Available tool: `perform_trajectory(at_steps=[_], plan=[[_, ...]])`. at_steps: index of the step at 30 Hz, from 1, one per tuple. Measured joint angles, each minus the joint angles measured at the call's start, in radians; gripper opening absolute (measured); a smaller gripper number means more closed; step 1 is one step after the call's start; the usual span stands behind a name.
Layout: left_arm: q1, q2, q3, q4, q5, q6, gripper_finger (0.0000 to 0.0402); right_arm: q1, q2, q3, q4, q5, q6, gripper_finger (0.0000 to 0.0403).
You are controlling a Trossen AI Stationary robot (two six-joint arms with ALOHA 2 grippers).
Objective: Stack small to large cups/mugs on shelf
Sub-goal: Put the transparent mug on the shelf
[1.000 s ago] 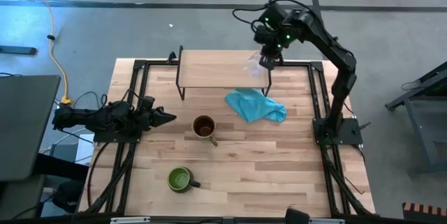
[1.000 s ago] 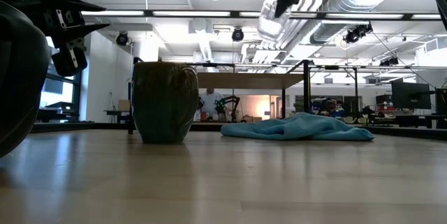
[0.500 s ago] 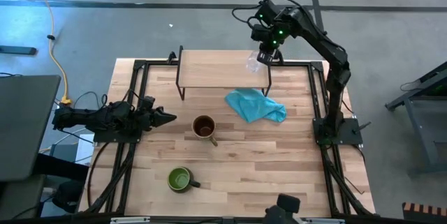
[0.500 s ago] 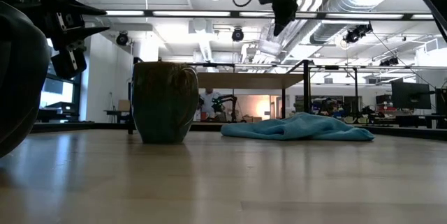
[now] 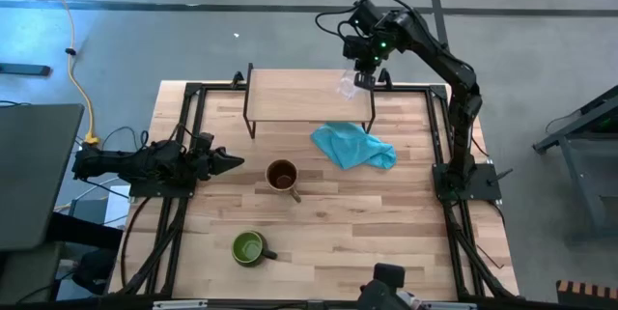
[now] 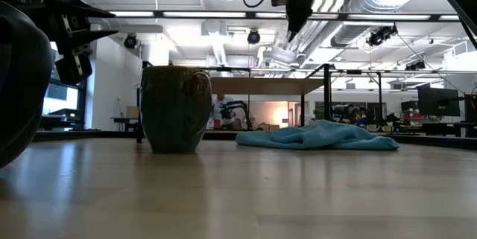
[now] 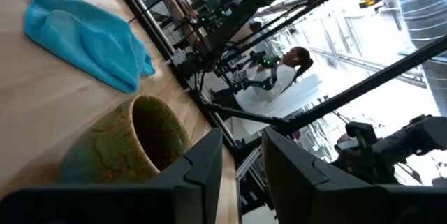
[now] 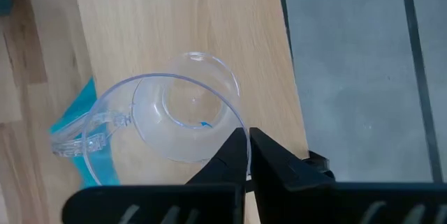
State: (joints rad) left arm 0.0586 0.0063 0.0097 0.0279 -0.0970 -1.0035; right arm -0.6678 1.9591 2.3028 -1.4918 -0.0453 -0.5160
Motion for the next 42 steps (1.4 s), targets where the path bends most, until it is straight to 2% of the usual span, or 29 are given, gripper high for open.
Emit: perform_trajectory(at_steps=[20,42], plan=[[0.000,0.000,0.000,0.001,-0.002,0.003,0.0090,0.000,0.057,0.000,-0.026,0.011,0.021,0.0000],[0.000,0.000,0.000,0.001,-0.001,0.012,0.0090,0.000,0.057,0.000,-0.054,0.031,0.092,0.0000]])
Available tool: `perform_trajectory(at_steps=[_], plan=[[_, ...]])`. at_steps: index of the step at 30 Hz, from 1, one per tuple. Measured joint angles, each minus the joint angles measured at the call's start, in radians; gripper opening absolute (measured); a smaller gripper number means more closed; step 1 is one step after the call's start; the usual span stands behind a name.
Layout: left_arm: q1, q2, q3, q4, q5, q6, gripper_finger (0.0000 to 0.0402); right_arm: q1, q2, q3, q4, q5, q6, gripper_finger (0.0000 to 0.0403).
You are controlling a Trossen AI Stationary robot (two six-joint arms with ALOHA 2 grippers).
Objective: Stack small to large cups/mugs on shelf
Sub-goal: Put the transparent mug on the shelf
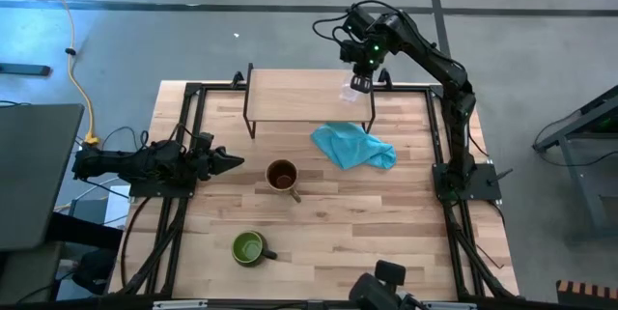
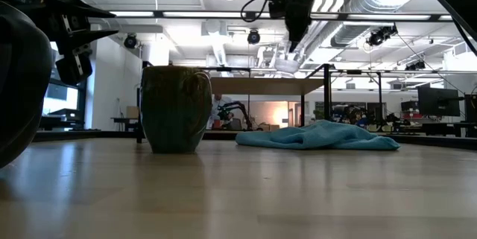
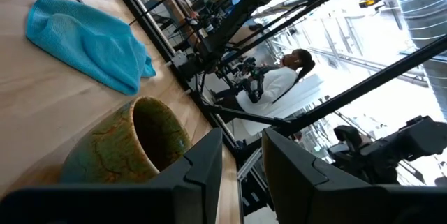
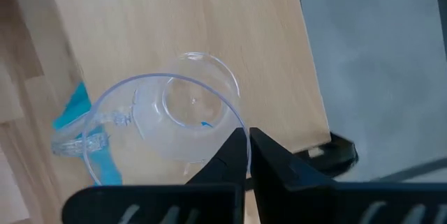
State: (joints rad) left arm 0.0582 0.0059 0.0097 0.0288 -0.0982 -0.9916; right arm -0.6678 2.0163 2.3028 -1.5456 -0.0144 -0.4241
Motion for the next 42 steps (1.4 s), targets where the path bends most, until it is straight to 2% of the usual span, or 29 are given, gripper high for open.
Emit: perform_trajectory(at_steps=[27,42], plan=[[0.000,0.000,0.000,-0.002,0.025,0.000,0.0090,0.045,0.050,0.000,0.002,0.013,0.027,0.0000],[0.000,0.000,0.000,-0.003,0.026,0.000,0.0090,0.040,0.050,0.000,0.058,0.060,0.030,0.0000]])
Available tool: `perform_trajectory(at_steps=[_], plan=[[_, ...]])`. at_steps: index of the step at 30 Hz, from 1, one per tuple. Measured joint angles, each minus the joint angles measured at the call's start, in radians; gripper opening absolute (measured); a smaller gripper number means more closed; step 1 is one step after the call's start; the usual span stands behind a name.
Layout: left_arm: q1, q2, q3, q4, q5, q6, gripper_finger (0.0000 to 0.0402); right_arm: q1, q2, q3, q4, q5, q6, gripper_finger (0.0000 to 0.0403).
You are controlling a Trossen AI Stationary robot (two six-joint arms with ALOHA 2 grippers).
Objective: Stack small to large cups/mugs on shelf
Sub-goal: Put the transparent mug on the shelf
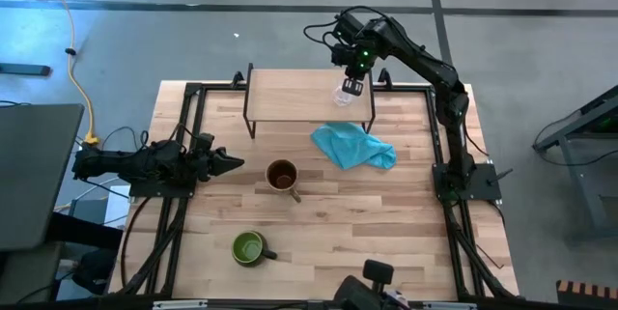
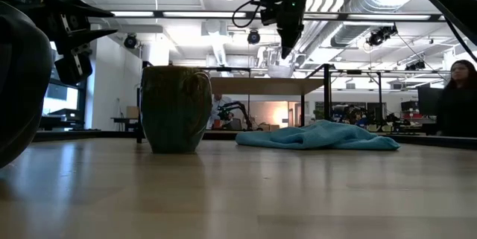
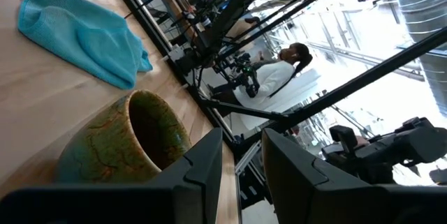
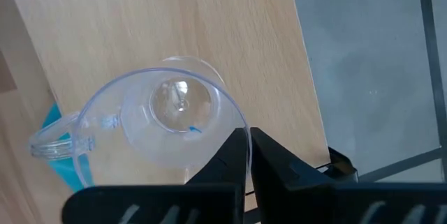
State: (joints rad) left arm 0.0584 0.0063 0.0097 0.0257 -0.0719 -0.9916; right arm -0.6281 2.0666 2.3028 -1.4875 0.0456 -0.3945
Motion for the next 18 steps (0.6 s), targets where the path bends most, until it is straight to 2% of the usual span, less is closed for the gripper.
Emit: perform_trajectory(at_steps=[18], plan=[[0.000,0.000,0.000,0.000,0.000,0.000,0.0090,-0.027,0.000,0.000,-0.015,0.029,0.001,0.0000]])
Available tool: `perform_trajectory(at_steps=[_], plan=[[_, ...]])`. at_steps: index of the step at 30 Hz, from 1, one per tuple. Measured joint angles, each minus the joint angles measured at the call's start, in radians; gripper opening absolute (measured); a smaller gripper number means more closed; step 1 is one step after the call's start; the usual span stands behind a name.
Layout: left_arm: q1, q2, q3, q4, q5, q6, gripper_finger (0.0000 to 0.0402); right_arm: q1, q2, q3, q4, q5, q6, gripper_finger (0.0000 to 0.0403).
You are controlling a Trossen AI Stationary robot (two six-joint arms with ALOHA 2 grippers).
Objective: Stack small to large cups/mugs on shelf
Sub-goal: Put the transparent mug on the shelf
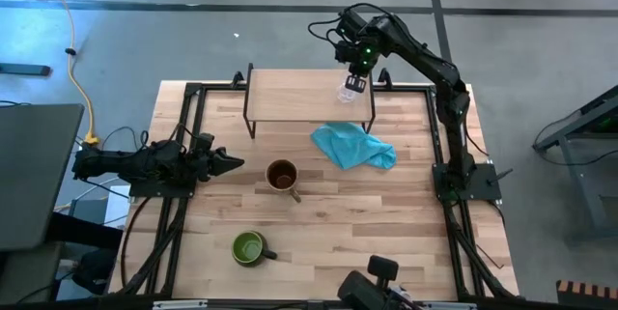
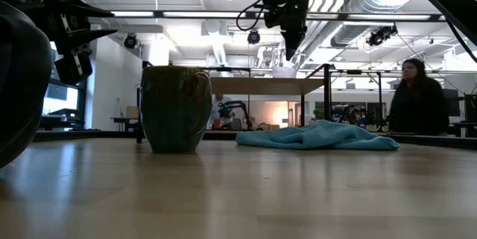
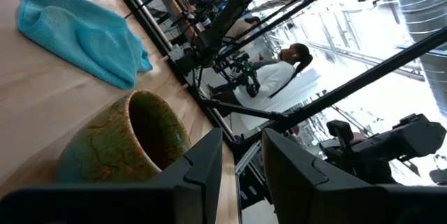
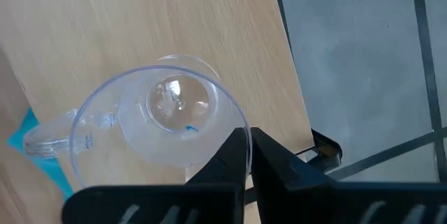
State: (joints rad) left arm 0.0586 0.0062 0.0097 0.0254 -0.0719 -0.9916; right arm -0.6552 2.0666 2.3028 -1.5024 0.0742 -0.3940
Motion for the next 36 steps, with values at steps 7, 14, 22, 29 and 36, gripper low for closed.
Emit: perform_trajectory(at_steps=[7,14,22,29,36], plan=[[0.000,0.000,0.000,0.000,0.000,0.000,0.0090,0.000,0.000,0.000,0.001,-0.007,-0.007,0.0000],[0.000,0.000,0.000,0.000,0.000,0.000,0.0090,0.000,0.000,0.000,0.003,-0.011,-0.007,0.0000],[0.000,0.000,0.000,0.000,0.000,0.000,0.0090,0.000,0.000,0.000,0.004,-0.022,-0.007,0.0000],[0.000,0.000,0.000,0.000,0.000,0.000,0.0090,0.000,0.000,0.000,0.008,-0.031,-0.007,0.0000],[0.000,0.000,0.000,0.000,0.000,0.001,0.0090,0.000,0.001,0.000,0.008,-0.049,-0.007,0.0000]])
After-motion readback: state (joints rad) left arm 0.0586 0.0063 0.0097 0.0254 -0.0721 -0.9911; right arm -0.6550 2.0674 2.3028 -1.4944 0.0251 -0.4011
